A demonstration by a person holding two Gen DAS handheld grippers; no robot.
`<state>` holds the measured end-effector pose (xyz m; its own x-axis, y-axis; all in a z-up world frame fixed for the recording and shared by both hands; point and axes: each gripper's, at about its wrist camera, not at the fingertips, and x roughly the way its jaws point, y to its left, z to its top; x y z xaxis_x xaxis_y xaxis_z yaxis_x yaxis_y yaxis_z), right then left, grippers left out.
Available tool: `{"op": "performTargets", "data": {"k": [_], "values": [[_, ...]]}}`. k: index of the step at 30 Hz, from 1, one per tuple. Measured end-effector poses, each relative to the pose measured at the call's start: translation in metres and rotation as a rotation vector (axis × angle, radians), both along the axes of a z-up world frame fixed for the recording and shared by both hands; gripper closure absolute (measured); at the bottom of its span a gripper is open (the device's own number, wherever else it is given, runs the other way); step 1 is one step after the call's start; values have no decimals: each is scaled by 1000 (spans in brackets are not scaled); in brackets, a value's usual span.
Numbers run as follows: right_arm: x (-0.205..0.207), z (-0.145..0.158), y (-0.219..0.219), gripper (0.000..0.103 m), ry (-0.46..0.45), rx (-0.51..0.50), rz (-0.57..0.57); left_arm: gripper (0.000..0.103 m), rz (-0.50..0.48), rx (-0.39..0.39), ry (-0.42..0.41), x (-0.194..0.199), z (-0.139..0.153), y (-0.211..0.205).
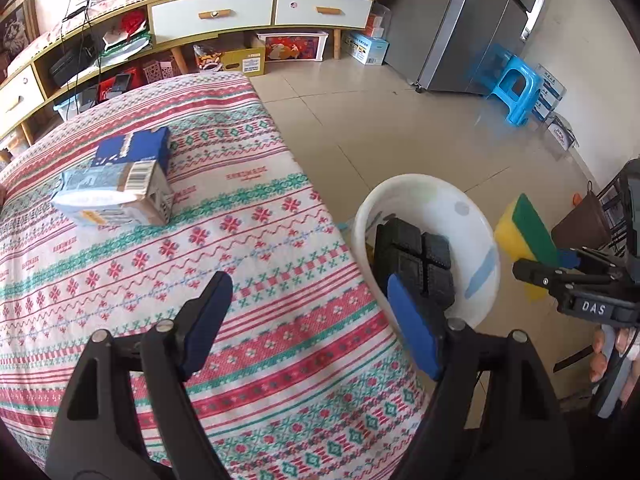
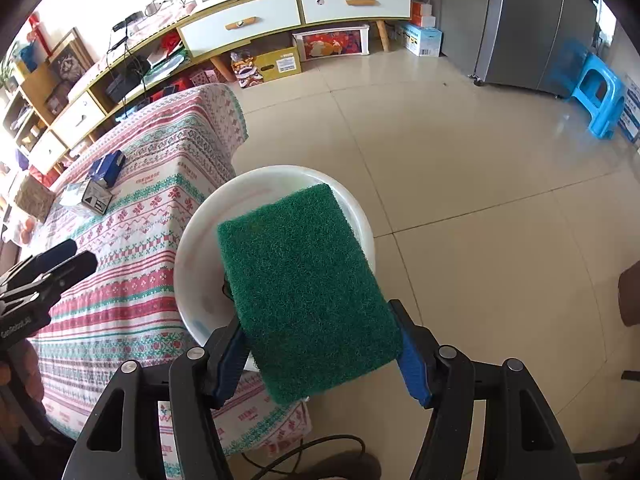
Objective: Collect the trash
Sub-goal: 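Carry the black tray and green sponge to the bucket and release both, then grasp the milk carton with the left gripper while the right gripper grasps the blue biscuit box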
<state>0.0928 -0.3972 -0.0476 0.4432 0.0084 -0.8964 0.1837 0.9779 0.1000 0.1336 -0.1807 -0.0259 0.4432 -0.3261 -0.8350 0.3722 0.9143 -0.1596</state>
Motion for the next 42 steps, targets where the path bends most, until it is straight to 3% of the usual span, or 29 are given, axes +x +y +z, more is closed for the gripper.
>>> {"op": "performTargets", "data": {"k": [7,11,25,36,42], "values": [[21,-4,17,35,1,-11,5,21,40,-3,3,-11,3,50],[30,-6,25,27,5,-22,-2,19,69,2,0,-15,5,76],[33,-2,44,22,18,-24,11,17,174,42,6,-14,-2,155],[50,-1,83,20,26,-42,107,14,300,4,60,34,-13,186],[61,-3,91,20,28,-43,130,14,398,-41,84,77,-5,175]]}}
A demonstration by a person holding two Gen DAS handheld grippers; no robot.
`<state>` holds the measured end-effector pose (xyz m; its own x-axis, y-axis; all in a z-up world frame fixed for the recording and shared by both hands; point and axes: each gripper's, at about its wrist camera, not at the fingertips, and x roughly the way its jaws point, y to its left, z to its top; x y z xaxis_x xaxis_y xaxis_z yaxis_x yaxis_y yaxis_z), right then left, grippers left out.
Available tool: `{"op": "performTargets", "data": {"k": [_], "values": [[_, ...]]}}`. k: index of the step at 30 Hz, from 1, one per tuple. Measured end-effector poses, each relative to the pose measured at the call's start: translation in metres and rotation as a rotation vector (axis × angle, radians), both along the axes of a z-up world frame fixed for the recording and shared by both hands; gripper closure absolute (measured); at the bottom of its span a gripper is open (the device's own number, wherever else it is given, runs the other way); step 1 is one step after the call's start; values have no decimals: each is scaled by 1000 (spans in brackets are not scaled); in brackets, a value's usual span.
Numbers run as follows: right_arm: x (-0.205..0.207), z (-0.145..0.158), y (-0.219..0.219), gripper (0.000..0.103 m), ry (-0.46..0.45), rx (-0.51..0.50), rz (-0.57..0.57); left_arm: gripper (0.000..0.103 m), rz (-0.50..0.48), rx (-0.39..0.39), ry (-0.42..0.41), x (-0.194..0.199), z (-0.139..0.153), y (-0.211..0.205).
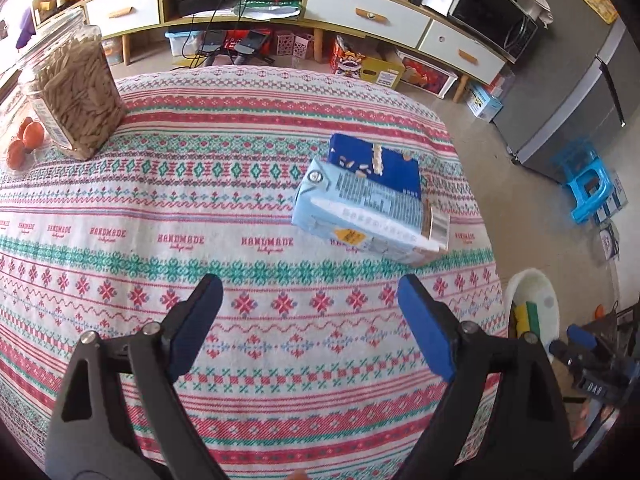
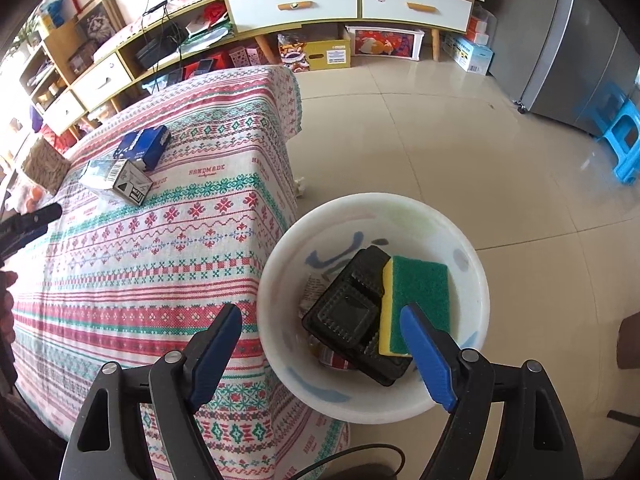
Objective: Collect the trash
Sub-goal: 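Grasp the milk carton with the left gripper while the right gripper grasps the blue biscuit box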
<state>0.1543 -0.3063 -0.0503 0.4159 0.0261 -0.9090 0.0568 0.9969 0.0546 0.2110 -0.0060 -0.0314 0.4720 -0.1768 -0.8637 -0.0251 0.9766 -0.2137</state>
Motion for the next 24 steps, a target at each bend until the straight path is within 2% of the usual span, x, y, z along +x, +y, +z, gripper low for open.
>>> {"op": "performTargets", "data": {"k": [8,15,18,21,23,24], "values": [[9,-6,-6,20,12,19,-10,14,111,28,39,50,-9,-37],[16,-8,-10,20,17,32,-23,14,172,81,91,68,-23,-51],[17,-7,-7,20,14,33,-17,15,189,36,140,69,-30,-46],[17,-6,-5,20,12,30,-15,26,169,-6,151,59,-32,-40],[18,-7,-2,20,13,25,-13,43,148,-23,148,50,-32,-36],[18,-7,-1,20,14,23,-11,46,137,-42,144,46,-32,-34]]}}
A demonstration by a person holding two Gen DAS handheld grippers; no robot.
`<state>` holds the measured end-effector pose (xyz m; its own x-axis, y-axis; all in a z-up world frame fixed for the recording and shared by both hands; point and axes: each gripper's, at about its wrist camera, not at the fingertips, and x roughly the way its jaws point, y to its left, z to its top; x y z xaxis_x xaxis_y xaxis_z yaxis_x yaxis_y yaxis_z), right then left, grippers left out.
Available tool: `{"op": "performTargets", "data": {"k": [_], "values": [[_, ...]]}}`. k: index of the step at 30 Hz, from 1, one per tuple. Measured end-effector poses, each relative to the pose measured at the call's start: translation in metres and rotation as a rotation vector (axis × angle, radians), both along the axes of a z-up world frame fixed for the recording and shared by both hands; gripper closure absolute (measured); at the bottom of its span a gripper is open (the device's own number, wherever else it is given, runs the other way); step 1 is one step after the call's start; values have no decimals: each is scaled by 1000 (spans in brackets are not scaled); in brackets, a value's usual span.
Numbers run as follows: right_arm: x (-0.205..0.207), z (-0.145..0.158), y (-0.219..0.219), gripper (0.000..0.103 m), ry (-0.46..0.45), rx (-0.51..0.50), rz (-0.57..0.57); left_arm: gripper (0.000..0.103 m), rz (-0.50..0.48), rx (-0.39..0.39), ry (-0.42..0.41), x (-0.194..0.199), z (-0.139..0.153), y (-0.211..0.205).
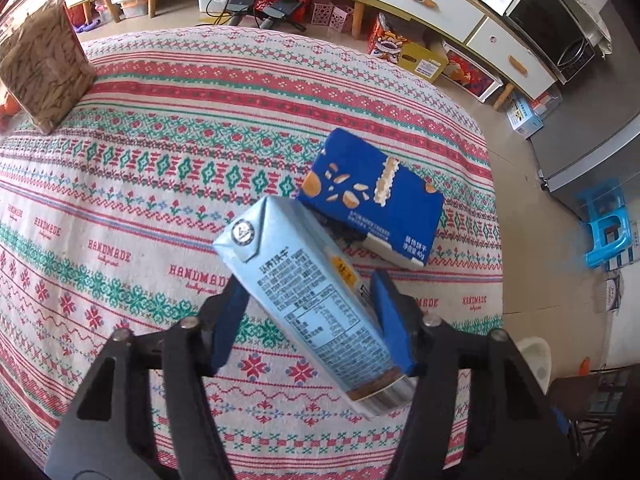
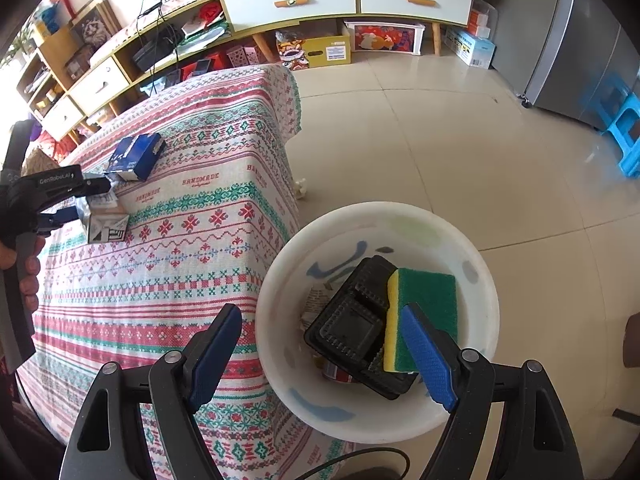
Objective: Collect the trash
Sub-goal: 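Grasp the milk carton with the left gripper while the right gripper grasps the blue biscuit box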
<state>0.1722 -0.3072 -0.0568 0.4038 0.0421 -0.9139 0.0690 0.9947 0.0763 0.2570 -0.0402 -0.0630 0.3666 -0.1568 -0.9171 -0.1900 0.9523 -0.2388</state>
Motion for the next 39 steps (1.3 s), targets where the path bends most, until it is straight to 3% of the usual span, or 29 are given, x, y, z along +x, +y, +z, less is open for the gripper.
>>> {"op": "performTargets", "data": {"k": [2,3,10,19,26,39], "values": [[1,0,4,20,2,-5,5,59,-15,-39,-9,-10,1,6],[2,0,6,20,2,-7,7,60,-26,-51,-10,-15,1,9],[12,9,32,20,-24,-13,38,63,-94,-49,-60,-49,18,34],[39,18,91,19,-48,-58,180,64,-164,41,-133,-97,43,86],[83,7,140,17,-32,-85,337,64,-143,23,-149,-107,40,113],[172,-26,209,17,-19,-199,610,64,-211,-45,-133,-86,26,93]]}}
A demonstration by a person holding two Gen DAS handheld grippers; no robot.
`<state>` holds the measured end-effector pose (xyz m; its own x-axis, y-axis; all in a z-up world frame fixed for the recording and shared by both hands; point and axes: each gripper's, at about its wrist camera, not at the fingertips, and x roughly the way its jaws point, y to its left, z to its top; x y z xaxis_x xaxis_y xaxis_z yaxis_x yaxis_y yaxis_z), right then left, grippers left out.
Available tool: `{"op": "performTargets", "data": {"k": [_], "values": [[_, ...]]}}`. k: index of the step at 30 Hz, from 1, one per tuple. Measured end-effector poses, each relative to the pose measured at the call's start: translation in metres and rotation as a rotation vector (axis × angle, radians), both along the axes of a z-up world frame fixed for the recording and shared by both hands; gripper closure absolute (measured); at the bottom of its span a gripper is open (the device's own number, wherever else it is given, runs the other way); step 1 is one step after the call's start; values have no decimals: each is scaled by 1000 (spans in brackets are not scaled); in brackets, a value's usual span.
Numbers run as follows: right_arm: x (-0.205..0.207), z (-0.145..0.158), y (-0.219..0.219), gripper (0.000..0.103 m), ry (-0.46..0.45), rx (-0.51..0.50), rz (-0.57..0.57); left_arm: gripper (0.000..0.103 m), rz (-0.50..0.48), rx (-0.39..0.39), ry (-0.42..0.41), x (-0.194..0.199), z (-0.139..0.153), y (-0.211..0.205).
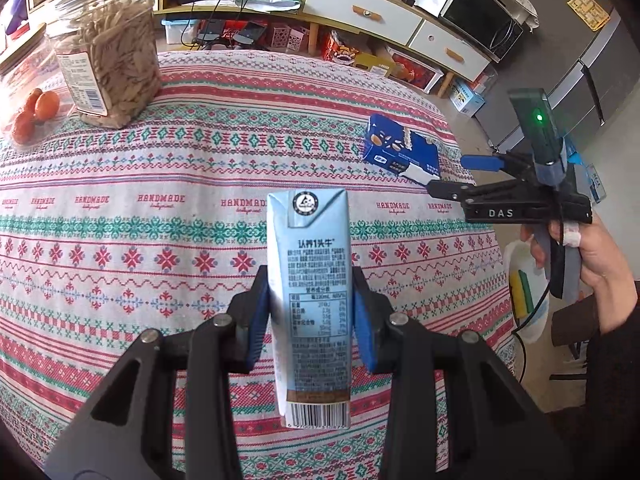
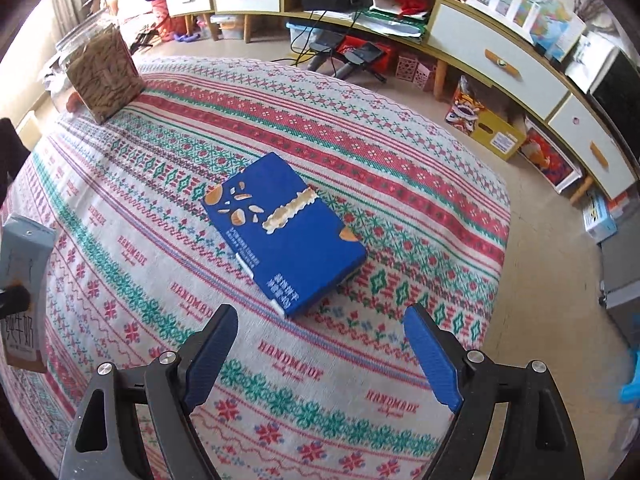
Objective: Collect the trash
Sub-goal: 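Grasp the milk carton with the left gripper while the right gripper grasps the blue biscuit box, then carry the milk carton and blue box to the bucket and release both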
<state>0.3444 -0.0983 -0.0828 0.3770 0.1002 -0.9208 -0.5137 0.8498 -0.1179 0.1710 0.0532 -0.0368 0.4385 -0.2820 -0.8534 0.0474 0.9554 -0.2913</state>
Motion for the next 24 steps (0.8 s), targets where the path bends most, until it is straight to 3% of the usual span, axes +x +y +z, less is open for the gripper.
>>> {"op": "performTargets", "data": {"k": [6,16,18,24], "values": [[21,-20,18,17,6,-54,84,64,-8,8,18,12,-6,-1],[41,-27,25,17,19,31,100,64,11,3,50,18,-15,7],[38,-26,25,30,23,53,93,64,9,4,49,18,-14,6],[15,-19,22,35,28,74,66,64,-6,-5,44,11,-10,6]]}}
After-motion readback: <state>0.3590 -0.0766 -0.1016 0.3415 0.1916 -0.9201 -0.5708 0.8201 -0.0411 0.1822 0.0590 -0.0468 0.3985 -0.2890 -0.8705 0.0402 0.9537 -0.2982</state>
